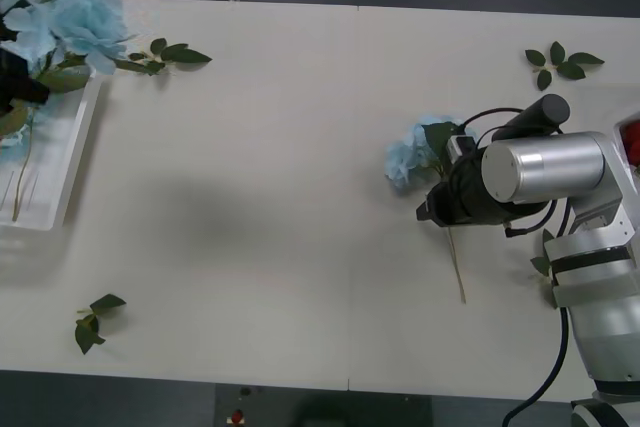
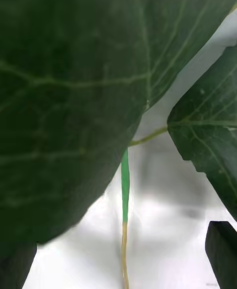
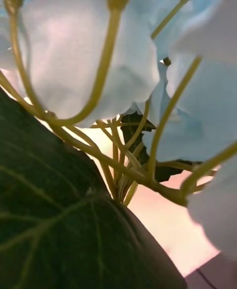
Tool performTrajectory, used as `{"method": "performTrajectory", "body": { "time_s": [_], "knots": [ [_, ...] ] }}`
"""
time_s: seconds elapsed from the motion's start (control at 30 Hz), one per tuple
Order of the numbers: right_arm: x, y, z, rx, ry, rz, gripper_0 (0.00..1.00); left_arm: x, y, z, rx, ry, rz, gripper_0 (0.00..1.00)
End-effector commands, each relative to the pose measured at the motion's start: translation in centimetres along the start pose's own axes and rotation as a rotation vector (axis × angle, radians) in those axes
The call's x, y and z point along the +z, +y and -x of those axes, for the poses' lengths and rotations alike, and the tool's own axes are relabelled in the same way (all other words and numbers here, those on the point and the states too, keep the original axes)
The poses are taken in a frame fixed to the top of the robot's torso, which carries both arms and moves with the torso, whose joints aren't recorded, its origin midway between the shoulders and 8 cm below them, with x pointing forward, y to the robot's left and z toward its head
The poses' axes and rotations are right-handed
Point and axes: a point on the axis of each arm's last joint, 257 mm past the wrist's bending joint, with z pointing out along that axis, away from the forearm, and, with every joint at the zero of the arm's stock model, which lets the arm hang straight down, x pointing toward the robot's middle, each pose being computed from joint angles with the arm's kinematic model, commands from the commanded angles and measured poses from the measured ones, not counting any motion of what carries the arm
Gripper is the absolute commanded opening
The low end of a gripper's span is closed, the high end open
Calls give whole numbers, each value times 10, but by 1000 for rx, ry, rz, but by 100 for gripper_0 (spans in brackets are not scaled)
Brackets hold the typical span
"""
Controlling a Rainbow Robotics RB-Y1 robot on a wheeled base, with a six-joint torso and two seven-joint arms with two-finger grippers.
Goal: Put the red flowers into the right box and the blue flowers into the left box
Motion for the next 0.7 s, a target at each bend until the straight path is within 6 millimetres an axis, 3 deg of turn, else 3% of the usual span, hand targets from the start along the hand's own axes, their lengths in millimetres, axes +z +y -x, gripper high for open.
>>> {"method": "performTrajectory", "body": {
  "time_s": [0.03, 0.17, 0.43, 0.7],
  "knots": [
    [-6, -3, 15, 26, -35, -17, 100, -8, 54, -70, -44, 54, 23, 0],
    [-2, -3, 14, 26, -38, -23, 100, -20, 102, -112, -130, 21, 89, 0],
    [2, -4, 13, 27, -36, -30, 100, -43, 175, -169, -198, 74, 322, 0],
    [6, -4, 13, 26, -38, -34, 100, -68, 233, -192, -176, 142, 573, 0]
  ]
}}
